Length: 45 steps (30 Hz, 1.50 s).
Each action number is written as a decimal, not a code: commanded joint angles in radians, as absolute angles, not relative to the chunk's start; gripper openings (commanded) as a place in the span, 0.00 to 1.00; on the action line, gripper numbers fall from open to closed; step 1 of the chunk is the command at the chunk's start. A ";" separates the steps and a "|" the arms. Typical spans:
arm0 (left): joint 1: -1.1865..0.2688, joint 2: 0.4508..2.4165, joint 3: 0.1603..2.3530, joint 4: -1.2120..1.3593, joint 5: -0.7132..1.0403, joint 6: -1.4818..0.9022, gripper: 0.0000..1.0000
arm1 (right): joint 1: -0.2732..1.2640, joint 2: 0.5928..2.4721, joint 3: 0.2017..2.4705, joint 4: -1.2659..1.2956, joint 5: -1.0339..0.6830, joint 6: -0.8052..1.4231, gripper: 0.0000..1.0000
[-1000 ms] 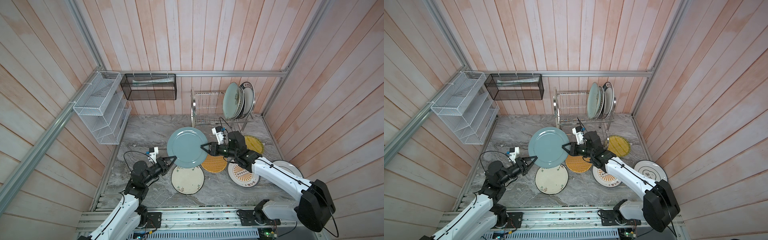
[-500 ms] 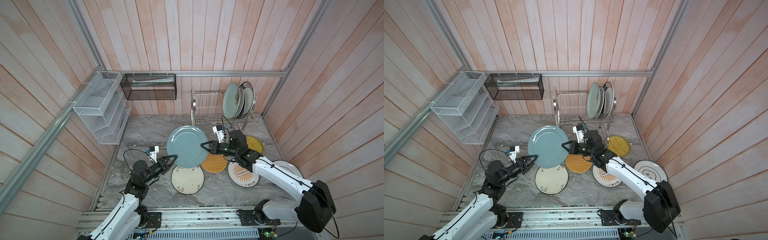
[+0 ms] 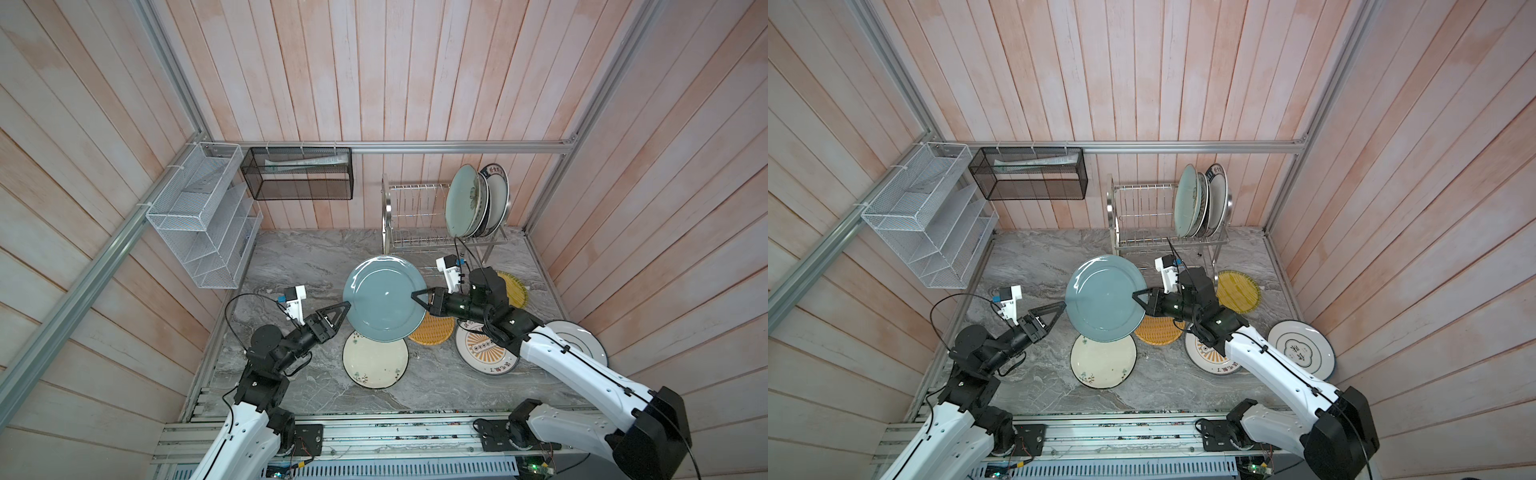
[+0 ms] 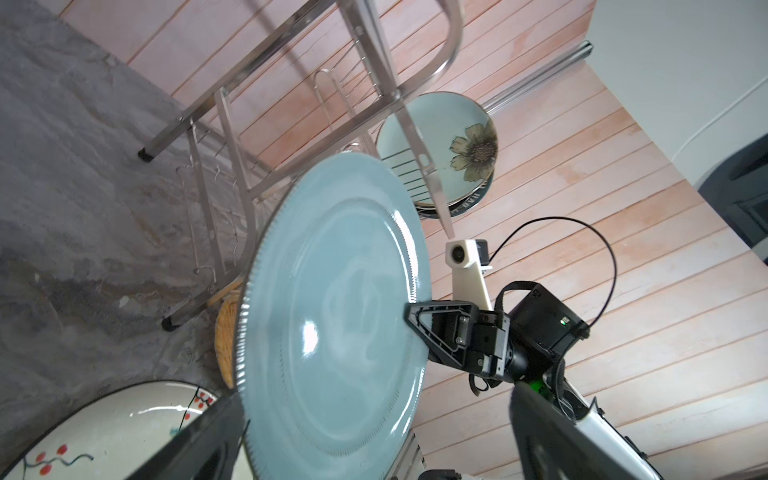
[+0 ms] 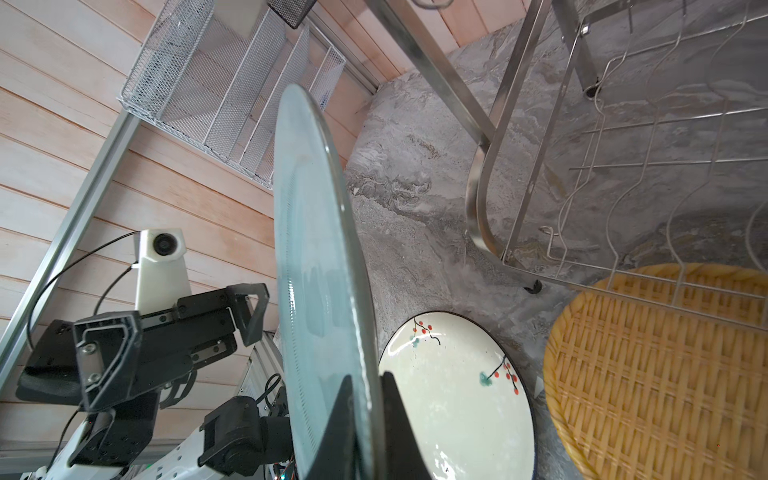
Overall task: Load the plates into the dish rack
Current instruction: 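Lift the plate upright toward the rack with the right gripper while the left draws back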
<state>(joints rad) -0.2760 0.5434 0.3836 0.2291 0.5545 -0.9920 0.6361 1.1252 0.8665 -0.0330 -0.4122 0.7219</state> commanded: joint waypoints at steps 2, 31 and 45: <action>-0.275 0.496 0.485 0.215 0.574 -0.819 1.00 | 0.644 1.067 0.978 0.001 -0.420 0.696 0.00; -0.274 0.583 0.419 0.495 0.569 -0.591 1.00 | 0.602 1.501 2.171 -0.629 0.178 0.323 0.00; -0.274 0.537 0.678 -0.152 0.537 -0.326 1.00 | 0.600 1.694 2.475 -0.798 0.610 0.108 0.00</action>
